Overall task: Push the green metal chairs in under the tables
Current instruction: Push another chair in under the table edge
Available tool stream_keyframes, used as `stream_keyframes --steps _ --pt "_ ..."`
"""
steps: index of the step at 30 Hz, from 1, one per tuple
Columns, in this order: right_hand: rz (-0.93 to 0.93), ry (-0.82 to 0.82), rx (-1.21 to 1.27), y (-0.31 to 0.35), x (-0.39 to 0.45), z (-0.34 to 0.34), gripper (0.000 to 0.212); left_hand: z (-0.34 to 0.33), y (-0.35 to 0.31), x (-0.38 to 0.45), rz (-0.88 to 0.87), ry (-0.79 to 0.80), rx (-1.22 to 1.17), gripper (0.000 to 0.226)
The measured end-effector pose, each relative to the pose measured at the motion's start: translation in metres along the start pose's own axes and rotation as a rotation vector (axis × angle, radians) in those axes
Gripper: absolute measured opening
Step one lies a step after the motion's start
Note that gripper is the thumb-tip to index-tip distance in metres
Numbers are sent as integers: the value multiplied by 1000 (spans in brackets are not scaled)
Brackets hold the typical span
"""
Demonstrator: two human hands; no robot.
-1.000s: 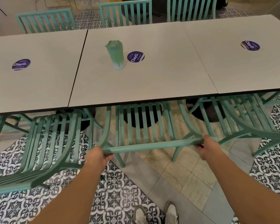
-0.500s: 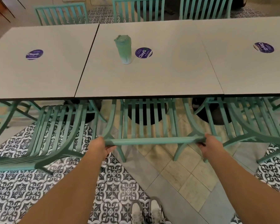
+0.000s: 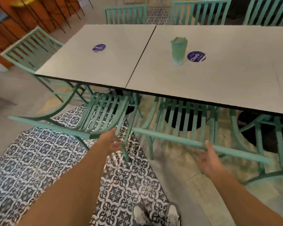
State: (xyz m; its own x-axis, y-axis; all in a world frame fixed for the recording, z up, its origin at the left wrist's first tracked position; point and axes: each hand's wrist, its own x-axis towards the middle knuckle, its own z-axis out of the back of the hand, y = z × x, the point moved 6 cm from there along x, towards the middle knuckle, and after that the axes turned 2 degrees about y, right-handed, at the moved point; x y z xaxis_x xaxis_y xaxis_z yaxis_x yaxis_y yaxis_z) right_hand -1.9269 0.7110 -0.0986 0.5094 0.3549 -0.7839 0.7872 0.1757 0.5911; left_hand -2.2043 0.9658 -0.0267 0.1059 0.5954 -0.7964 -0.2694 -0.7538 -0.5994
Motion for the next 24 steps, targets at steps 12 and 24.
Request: stream_keyframes --steps 12,24 --pt "-124 356 -272 -137 -81 -310 68 295 -26 15 -57 -235 -409 58" --pt "-92 39 28 -236 -91 -433 50 469 -107 105 -103 -138 -349 51"
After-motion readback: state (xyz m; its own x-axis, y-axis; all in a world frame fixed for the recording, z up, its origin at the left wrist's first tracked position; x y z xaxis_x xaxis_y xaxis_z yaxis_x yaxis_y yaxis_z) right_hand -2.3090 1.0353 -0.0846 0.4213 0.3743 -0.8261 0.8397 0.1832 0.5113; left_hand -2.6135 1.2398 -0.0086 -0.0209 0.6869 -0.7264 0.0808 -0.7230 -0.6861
